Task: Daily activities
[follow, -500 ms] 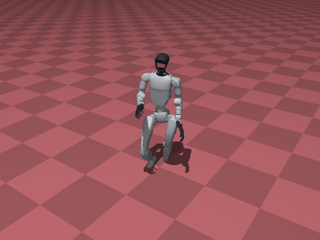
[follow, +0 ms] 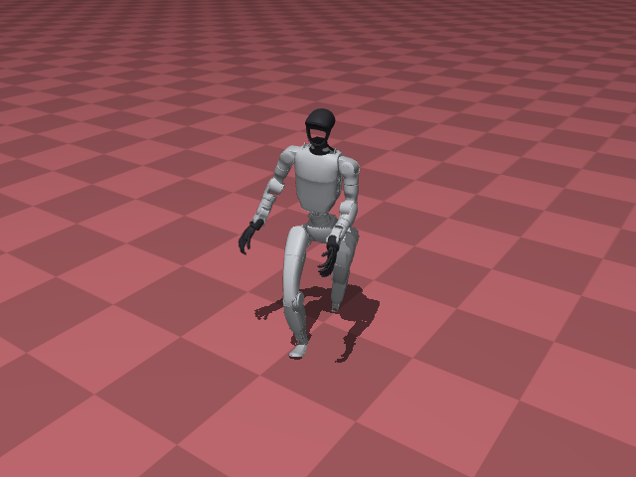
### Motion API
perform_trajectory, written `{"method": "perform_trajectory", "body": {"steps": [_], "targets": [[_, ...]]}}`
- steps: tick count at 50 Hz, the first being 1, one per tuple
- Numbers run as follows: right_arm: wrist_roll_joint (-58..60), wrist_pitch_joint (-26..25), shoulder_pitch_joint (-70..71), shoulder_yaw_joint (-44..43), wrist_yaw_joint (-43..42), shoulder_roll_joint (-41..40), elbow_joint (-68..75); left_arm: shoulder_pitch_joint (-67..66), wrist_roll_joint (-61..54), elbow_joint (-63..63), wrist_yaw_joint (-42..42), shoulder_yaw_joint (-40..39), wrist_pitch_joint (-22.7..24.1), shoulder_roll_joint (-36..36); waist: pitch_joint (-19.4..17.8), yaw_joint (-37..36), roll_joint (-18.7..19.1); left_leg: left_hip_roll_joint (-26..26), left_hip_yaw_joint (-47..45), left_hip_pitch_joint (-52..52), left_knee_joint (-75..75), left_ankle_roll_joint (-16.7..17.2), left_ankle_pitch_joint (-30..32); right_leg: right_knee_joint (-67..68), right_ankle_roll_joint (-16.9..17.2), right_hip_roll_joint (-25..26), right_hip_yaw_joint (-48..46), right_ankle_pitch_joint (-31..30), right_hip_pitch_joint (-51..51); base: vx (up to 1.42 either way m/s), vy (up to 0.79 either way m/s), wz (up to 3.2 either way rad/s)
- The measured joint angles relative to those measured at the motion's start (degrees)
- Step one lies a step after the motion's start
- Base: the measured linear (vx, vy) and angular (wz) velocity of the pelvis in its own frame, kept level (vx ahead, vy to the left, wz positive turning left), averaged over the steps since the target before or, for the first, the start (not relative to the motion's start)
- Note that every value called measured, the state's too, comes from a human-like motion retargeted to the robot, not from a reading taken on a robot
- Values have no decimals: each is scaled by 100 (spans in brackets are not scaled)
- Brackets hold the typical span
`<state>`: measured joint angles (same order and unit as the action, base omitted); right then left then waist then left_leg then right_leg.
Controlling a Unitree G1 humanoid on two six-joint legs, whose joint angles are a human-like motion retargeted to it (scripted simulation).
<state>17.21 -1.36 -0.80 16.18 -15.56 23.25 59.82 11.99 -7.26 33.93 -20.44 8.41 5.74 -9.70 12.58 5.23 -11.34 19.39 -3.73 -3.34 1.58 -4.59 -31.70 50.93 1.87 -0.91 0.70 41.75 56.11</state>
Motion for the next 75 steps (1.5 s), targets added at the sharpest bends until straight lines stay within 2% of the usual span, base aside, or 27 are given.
{"method": "perform_trajectory", "body": {"steps": [5,7,10,13,15,17,21,23,27,31,34,40,45,52,54,58,60,68,70,75], "targets": [[-77,-13,-477,-606,-181,231,434,-370,-186,-335,-41,-180,-18,146,42,-86,46,-45,-87,-304,-598,192,163,402,-283,-173,-127,-44,-478,40,4,4],[-36,19,-579,-766,-270,253,478,-610,-273,-311,-103,-281,-58,233,-211,-125,247,-355,-198,-35,-2281,351,-277,419,-447,-103,-366,32,-1095,42,2,-6],[14,35,-603,-845,-373,108,380,-969,-349,-81,-168,-474,-109,309,-363,-175,319,-710,-491,510,-4266,673,56,698,-586,-33,-430,189,-1414,32,2,-17],[69,103,-484,-790,-453,-133,5,-1288,-411,168,-167,-685,-185,335,-478,-217,569,-1419,-718,1320,-6365,765,145,808,-735,271,-620,348,-1627,27,3,-29],[82,143,-316,-682,-491,-298,-428,-1416,-499,266,-130,-889,-233,313,-469,-251,796,-2042,-839,1927,-7403,663,-32,666,-814,567,-753,357,-1699,27,3,-50],[45,198,-144,-527,-500,-445,-941,-1536,-621,253,-118,-1077,-263,267,-423,-305,903,-2532,-980,2447,-7934,421,-393,549,-823,748,-759,361,-1734,27,3,-57],[-114,257,210,-143,-464,-654,-2005,-1693,-931,-36,-206,-1473,-255,37,-283,-357,887,-2991,-1221,3324,-7861,-70,-1246,254,-724,891,-575,343,-1864,27,4,-52],[-175,291,345,32,-445,-714,-2424,-1758,-1072,-248,-309,-1642,-201,-80,-208,-356,821,-2938,-1292,3632,-7400,-191,-1479,162,-651,850,-443,350,-1940,25,4,-35],[-221,348,529,297,-391,-783,-2920,-1780,-1248,-692,-572,-1957,-56,-297,-13,-280,707,-2490,-1308,3928,-6079,-157,-1400,-48,-528,666,-202,360,-2079,24,4,-21],[-220,356,614,444,-270,-804,-2906,-1671,-1286,-1105,-765,-2197,55,-467,101,-224,745,-2139,-1257,3692,-5042,-12,-1099,-300,-469,612,-61,376,-2345,21,5,-18],[-217,341,622,486,-132,-796,-2673,-1562,-1253,-1348,-786,-2271,93,-564,146,-184,779,-1997,-1283,3357,-4583,-32,-1063,-407,-442,561,-15,415,-2537,16,7,-6],[-237,311,531,541,187,-785,-2173,-1468,-1142,-1623,-623,-2223,107,-658,121,-114,756,-1784,-1385,2868,-4142,1,-1045,-309,-372,329,-16,509,-2778,11,6,1],[-268,330,626,524,514,-783,-1849,-1415,-980,-1732,-348,-2146,43,-718,67,-135,738,-1516,-1373,2319,-3183,-27,-776,-680,-360,200,-69,436,-3061,10,5,4],[-242,322,620,564,697,-835,-1621,-1573,-768,-1873,-105,-2040,10,-697,-23,-145,597,-1343,-1416,2153,-3009,11,-713,-488,-315,-54,-151,555,-3075,4,2,3],[-240,318,716,535,749,-857,-1533,-1520,-717,-1879,-39,-2032,-10,-708,-18,-181,611,-1275,-1360,1992,-2568,-8,-556,-693,-323,-43,-195,491,-3133,4,2,4],[-226,304,689,566,774,-910,-1455,-1617,-628,-1883,33,-1987,-28,-655,-55,-193,472,-1190,-1379,2078,-2804,12,-629,-375,-298,-228,-221,624,-3027,0,0,0],[-233,292,871,519,828,-929,-1359,-1495,-604,-1783,87,-1999,-55,-664,-12,-252,540,-1128,-1255,1851,-2037,-26,-347,-746,-323,-129,-294,492,-3070,7,4,10],[-113,251,917,606,920,-995,-1228,-1834,-489,-1246,151,-2002,-148,-492,-56,-302,247,-884,-1224,1990,-2206,4,-335,-207,-262,-510,-335,693,-2807,-1,1,15],[-64,251,1124,597,975,-983,-1133,-1683,-457,-899,197,-2045,-132,-529,6,-356,362,-848,-1055,1651,-1158,-28,107,-560,-299,-359,-426,547,-2812,6,3,9],[90,255,1128,718,974,-961,-1068,-1896,-312,-431,233,-1986,-209,-494,-32,-350,118,-572,-1035,1613,-1045,-18,273,-108,-234,-723,-397,697,-2619,-2,0,19]]}}
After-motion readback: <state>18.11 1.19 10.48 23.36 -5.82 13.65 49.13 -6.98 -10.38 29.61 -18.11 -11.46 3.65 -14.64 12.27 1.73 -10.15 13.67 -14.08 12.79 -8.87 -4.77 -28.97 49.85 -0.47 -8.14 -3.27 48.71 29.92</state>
